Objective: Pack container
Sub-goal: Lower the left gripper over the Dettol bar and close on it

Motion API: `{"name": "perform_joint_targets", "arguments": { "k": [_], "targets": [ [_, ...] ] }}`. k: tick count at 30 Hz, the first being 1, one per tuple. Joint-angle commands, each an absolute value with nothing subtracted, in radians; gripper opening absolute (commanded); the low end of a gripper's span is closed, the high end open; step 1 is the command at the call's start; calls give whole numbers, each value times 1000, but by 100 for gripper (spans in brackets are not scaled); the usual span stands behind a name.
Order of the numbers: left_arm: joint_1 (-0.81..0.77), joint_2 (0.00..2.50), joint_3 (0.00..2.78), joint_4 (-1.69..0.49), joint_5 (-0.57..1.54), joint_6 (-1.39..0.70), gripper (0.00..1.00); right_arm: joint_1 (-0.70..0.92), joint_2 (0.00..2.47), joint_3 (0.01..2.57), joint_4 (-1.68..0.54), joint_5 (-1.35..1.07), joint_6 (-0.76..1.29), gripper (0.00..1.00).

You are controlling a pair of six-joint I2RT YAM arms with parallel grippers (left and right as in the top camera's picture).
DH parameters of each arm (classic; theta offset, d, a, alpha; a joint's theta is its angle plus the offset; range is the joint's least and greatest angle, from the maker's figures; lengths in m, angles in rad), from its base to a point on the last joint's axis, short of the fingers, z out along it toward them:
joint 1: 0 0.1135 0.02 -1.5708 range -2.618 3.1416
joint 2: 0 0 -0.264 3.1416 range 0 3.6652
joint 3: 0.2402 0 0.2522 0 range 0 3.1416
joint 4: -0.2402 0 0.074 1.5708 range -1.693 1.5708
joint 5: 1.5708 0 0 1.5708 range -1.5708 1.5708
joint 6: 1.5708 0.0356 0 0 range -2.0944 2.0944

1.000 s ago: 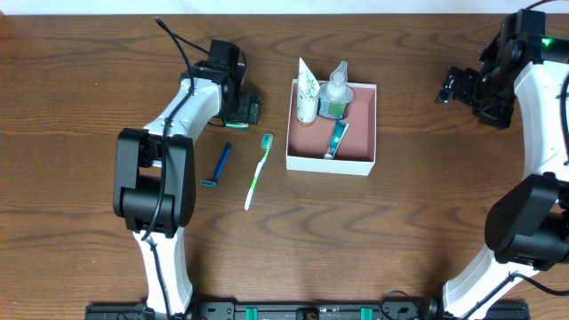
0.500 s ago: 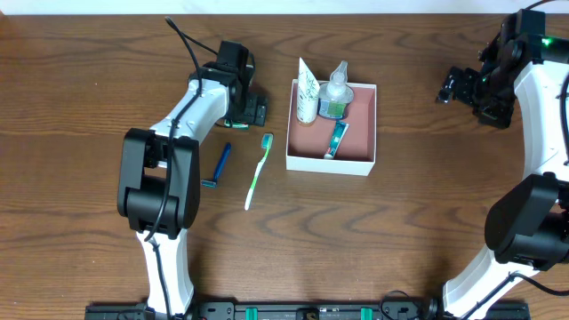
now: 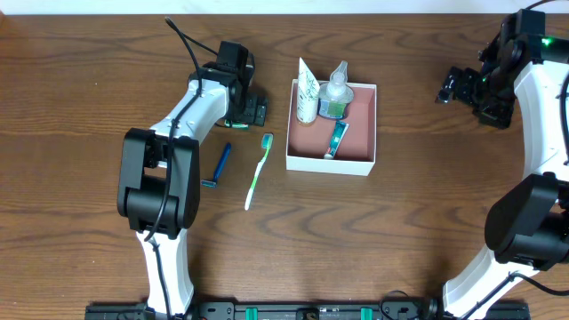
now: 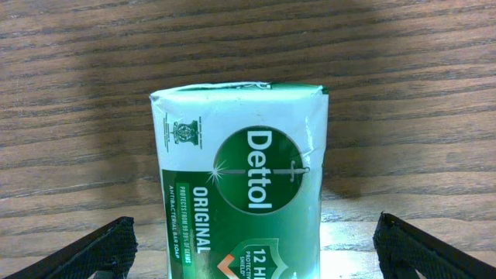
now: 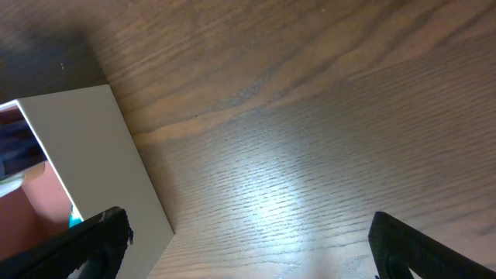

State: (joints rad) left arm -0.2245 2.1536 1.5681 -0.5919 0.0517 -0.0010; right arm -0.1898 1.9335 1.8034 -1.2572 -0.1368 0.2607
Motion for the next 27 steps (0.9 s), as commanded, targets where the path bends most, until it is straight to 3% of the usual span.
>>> {"name": "perform_joint_targets", "arguments": {
  "k": [1, 27],
  "targets": [
    [-213, 2170, 1554, -585, 36, -9, 98, -198, 1937, 1809, -1257, -131, 273, 99],
    [-189, 2171, 1541, -596, 37, -12, 98, -198, 1937, 1809, -1257, -131, 273, 99]
  ]
}}
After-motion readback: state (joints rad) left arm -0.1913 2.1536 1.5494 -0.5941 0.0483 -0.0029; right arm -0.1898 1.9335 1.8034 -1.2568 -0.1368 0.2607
